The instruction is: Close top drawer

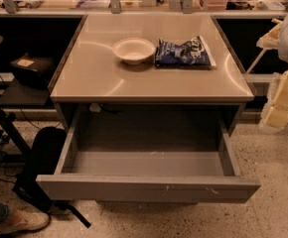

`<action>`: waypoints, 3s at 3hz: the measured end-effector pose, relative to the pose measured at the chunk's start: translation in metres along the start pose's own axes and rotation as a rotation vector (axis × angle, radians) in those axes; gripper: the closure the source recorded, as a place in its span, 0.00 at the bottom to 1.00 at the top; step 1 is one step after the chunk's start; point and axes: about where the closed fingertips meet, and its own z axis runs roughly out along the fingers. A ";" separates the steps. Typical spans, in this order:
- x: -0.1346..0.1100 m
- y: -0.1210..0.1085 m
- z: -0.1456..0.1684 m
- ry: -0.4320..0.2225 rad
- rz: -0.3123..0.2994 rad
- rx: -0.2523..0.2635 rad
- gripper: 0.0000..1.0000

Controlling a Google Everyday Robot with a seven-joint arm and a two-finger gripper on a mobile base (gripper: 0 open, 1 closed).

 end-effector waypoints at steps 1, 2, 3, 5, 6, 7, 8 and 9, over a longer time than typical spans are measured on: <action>0.002 0.011 0.003 -0.011 -0.007 0.011 0.00; -0.004 0.051 0.006 -0.088 -0.044 0.040 0.00; -0.007 0.100 0.024 -0.194 -0.039 0.066 0.00; -0.044 0.192 0.162 -0.398 0.000 -0.150 0.00; -0.037 0.240 0.249 -0.430 0.064 -0.307 0.00; -0.011 0.282 0.289 -0.415 0.150 -0.413 0.00; -0.014 0.276 0.290 -0.416 0.149 -0.413 0.00; -0.016 0.246 0.311 -0.428 0.163 -0.453 0.00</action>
Offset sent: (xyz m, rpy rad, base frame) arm -0.1315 0.0335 -0.1378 0.2082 0.0506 0.0835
